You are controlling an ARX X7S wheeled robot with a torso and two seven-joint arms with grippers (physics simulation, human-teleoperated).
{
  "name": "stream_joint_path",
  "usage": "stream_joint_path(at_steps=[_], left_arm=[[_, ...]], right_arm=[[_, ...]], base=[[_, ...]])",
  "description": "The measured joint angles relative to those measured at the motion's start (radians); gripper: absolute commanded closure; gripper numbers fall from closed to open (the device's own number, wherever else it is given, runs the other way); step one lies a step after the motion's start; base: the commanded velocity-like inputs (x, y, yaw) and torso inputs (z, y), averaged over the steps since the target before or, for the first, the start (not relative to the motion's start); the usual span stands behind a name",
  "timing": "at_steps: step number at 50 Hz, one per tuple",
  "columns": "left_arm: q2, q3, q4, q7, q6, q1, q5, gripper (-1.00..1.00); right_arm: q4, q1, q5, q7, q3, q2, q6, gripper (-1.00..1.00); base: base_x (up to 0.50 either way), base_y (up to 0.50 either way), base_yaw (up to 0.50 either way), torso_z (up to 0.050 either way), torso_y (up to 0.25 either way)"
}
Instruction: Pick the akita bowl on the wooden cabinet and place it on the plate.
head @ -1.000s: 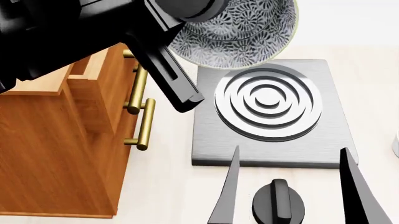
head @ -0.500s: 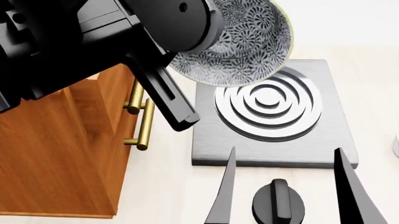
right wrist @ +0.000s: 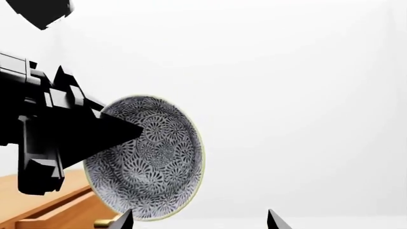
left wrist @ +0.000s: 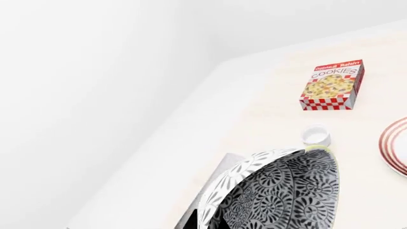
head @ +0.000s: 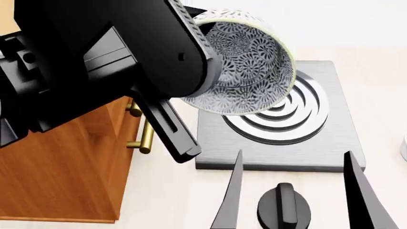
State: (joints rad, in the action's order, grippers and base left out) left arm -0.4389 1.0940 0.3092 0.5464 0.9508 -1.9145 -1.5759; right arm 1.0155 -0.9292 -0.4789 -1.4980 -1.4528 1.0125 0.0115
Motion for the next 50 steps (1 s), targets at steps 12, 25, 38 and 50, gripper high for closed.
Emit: stream_joint_path(at_steps=[12, 25, 38, 50], left_arm=[[-0.012, -0.008, 0.042, 0.025, -0.007, 0.018, -0.031, 1.0], [-0.022, -0.017, 0.083, 0.051, -0.015, 0.03, -0.064, 1.0], [-0.032, -0.023, 0.122, 0.075, -0.028, 0.051, -0.086, 1.0], [-0.029, -0.024, 0.148, 0.087, -0.044, 0.076, -0.092, 1.0]], right_arm=[[-0.016, 0.015, -0.003, 0.007, 0.011, 0.003, 0.013, -1.0], [-0.031, 0.027, -0.012, 0.013, 0.023, 0.0, 0.013, -1.0], [-0.042, 0.035, -0.035, 0.006, 0.04, -0.005, -0.003, -1.0], [-0.035, 0.04, -0.053, -0.002, 0.058, -0.014, -0.035, -1.0]], base=[[0.0, 0.0, 0.0, 0.0, 0.001], [0.0, 0.0, 0.0, 0.0, 0.0], [0.0, 0.0, 0.0, 0.001, 0.001], [0.0, 0.0, 0.0, 0.0, 0.0]])
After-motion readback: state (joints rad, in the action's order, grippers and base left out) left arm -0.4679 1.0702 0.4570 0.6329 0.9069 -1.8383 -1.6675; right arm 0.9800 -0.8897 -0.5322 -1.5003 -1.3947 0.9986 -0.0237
